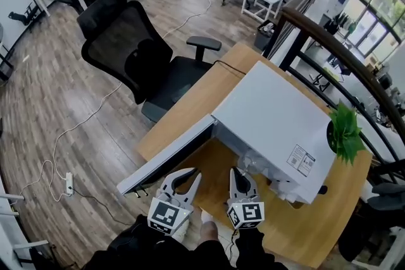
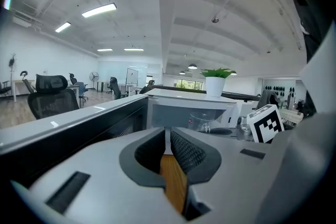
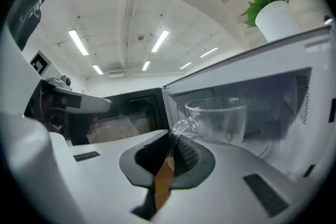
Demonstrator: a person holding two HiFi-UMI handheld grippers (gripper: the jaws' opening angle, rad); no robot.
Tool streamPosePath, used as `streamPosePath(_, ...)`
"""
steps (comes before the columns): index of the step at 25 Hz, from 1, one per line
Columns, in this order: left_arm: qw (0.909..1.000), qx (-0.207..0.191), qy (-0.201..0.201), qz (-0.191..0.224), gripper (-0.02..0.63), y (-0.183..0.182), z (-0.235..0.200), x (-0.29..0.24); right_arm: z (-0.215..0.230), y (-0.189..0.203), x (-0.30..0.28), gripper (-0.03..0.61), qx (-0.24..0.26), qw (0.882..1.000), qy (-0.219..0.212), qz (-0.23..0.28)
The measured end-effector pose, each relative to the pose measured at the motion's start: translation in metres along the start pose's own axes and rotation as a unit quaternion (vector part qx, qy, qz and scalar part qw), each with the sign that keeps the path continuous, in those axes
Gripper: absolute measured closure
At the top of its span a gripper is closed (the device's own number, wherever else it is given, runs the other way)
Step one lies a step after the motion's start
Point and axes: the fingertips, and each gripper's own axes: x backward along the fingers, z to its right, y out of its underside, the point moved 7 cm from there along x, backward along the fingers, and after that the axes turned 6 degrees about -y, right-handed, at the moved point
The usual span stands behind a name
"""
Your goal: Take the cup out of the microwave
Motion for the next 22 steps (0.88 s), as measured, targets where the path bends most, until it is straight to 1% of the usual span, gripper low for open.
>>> streamPosePath(3,0.9996,-0.009,0.008,0.024,0.566,-0.006,0.004,0.006,-0.007,-0.001,0.014,0.561,-0.001,1.000,0.010,0.003)
streamPosePath(8,0.9992,-0.028,0.025,0.016,0.566,-0.016,0.020,0.027,-0.021,-0.002,0.045,0.561,0.002,1.000,0.027,0.014)
streamPosePath(22,0.9944,-0.062,0.069,0.051,0.566,-0.025,0.065,0.072,-0.055,-0.012,0.122,0.561,0.022,0.996,0.066,0.055)
